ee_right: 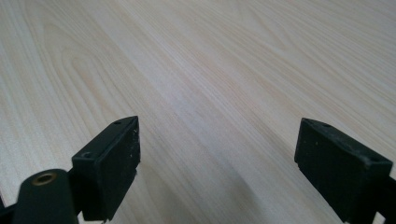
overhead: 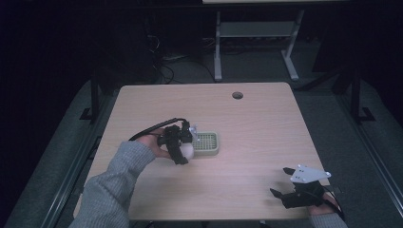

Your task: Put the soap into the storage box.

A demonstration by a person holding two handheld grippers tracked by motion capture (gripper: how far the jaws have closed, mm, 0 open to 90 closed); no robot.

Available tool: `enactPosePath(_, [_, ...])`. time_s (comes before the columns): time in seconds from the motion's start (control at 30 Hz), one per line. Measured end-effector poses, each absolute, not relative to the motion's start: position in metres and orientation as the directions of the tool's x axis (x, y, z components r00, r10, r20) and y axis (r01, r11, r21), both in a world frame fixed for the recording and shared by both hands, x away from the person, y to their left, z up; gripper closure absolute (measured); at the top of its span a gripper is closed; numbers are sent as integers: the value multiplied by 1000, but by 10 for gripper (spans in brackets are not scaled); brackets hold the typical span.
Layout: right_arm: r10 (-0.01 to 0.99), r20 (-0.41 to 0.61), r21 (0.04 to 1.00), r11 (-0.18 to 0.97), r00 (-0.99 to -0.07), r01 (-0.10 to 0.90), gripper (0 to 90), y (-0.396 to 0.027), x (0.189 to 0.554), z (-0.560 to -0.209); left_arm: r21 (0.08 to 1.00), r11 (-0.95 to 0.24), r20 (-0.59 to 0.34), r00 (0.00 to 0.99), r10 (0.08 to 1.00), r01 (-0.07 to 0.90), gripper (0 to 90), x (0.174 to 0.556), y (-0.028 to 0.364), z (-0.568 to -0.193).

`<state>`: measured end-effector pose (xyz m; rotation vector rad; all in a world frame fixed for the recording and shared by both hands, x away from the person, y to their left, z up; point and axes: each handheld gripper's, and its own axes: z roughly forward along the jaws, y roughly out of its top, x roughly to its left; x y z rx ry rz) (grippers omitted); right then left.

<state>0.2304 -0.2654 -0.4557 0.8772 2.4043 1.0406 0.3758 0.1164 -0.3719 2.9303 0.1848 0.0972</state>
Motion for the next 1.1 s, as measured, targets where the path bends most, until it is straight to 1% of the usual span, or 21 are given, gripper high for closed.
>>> enactPosePath(0.53, [677,-89,753,525,-730,396,137,-266,230,-455,213,-971,63,990,127,111,237,388,105,-363])
enactPosePath(0.8, [672,-89,751,530,-735,394,138,-265,230,-455,202,-974,66,991,117,102,237,394,98,-361])
enactPosePath(0.9, [672,-91,753,530,-735,391,138,-265,229,-455,204,-974,74,991,112,95,237,397,94,-360])
enactPosePath(1.0, [672,-94,756,528,-735,387,138,-266,229,-454,227,-969,74,991,113,94,237,399,92,-360])
enactPosePath(1.1, [672,-93,754,530,-735,389,137,-266,230,-454,219,-971,75,991,111,92,237,401,89,-363])
